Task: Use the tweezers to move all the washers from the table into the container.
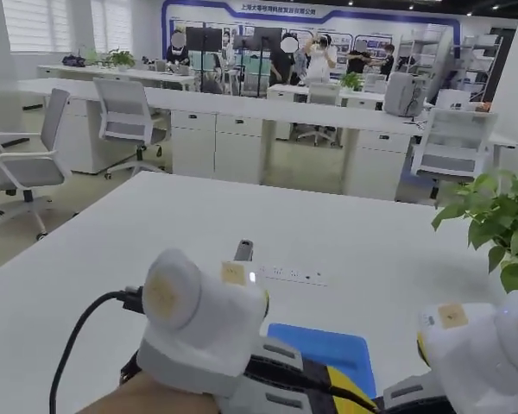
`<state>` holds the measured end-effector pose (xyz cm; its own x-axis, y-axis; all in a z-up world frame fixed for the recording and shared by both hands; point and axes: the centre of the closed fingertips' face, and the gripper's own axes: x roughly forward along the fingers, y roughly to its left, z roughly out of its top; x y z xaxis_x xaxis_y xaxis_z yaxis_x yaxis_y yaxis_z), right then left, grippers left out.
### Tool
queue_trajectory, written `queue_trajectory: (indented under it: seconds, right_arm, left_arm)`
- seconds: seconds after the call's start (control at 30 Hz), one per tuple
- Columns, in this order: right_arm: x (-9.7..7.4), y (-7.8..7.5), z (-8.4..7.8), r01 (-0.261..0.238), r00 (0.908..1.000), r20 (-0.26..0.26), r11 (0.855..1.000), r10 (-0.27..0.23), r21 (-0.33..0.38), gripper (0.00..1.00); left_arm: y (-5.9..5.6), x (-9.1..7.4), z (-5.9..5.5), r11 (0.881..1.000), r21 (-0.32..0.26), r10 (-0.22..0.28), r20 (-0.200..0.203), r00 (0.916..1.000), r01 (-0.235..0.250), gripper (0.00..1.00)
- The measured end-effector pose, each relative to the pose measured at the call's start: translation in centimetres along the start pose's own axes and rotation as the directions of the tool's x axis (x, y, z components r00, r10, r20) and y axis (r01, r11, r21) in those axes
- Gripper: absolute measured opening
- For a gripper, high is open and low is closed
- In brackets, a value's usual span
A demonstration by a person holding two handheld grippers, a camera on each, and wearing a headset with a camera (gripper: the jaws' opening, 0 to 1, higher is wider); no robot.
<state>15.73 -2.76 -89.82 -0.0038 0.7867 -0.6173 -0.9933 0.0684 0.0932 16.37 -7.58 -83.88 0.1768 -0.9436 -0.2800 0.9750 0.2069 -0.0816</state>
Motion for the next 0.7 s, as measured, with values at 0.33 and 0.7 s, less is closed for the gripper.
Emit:
queue_trajectory:
  seconds: [0.33,0.7]
  right_arm:
    - [-0.1,-0.4,0.1,-0.001,0.9996,0.027,1.0,0.0,0.012,0.05]
    - [-0.3,-0.4,0.5,-0.021,0.9956,0.093,0.997,0.014,0.077,0.06]
  left_arm:
    - [0.7,-1.4,1.3,1.0,0.018,0.025,0.008,0.9997,-0.025,0.0]
    - [0.5,-1.9,2.1,0.999,0.031,0.029,0.015,0.9995,-0.03,0.0]
